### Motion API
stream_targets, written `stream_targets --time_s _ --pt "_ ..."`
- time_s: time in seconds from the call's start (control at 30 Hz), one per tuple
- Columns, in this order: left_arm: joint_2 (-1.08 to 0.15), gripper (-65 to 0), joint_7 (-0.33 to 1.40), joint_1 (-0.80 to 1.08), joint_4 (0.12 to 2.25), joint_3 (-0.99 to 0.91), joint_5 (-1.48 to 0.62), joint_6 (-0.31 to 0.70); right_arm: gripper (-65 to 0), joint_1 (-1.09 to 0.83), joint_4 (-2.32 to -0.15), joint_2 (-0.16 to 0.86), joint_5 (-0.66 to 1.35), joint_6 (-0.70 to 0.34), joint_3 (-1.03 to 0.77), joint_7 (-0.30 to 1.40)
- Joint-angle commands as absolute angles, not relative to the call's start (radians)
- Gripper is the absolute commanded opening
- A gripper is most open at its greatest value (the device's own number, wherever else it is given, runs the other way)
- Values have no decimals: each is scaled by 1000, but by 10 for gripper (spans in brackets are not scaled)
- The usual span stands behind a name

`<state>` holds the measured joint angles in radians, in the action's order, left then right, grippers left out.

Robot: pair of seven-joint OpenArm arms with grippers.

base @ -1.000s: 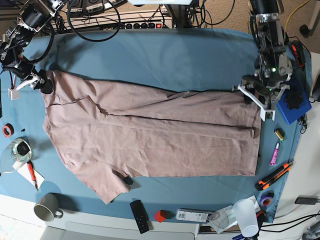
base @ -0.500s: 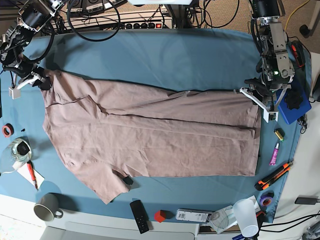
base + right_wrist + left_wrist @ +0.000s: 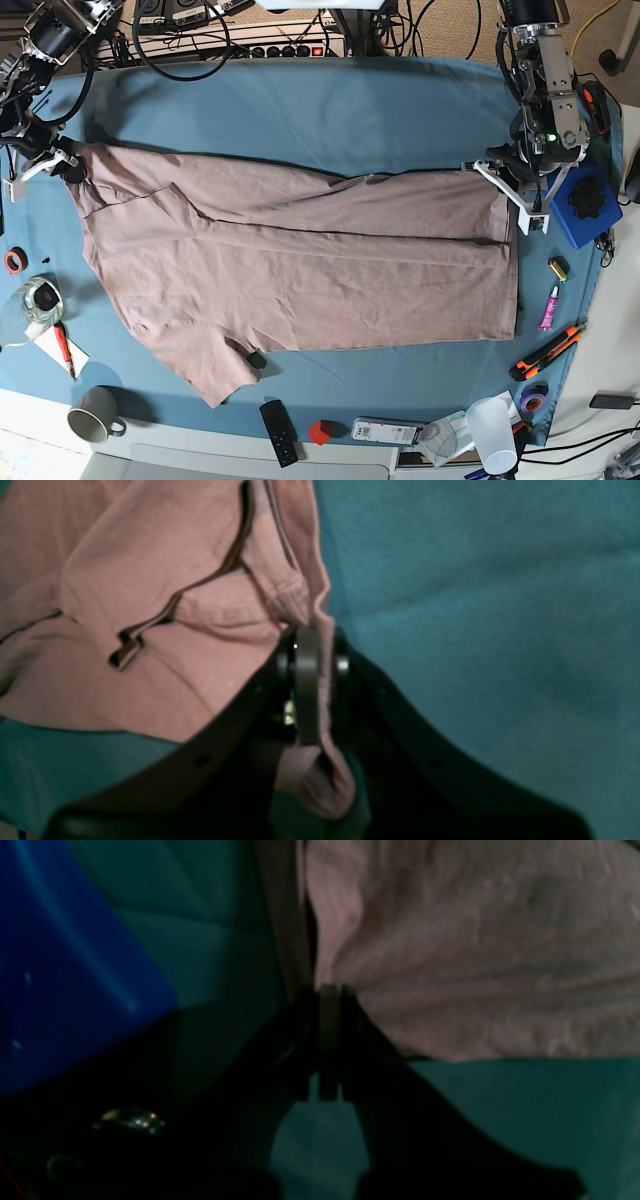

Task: Fold the T-shirt properly
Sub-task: 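Drag the folded shirt toward the robot with both grippers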

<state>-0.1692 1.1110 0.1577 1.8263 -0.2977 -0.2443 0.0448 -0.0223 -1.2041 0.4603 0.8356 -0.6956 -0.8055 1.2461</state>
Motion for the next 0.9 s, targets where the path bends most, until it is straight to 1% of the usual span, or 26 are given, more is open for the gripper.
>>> stream_targets --time_s 0.0,0.17,0.4,0.53,0.7,0.87 --pt "-176 -650 1144 165 1842 -300 -232 44 -650 -14 -1217 499 847 -698 -812 1235" --pt "-178 -650 1157 209 1889 -333 -187 44 -650 -15 -1217 503 850 -698 -812 1277" --pt "-178 -650 1156 304 1944 -371 -210 44 -650 -19 -1226 504 849 -698 -813 1305" --pt "-178 -650 1161 337 1983 -371 -209 45 -650 -44 -1297 504 865 -698 -815 1339" --pt "-178 -650 1161 382 2041 -371 -209 45 -650 -113 -1411 504 864 -698 -815 1340" --pt "-178 -650 1160 432 2074 -371 -182 45 -650 -173 -1432 504 864 -683 -815 1372"
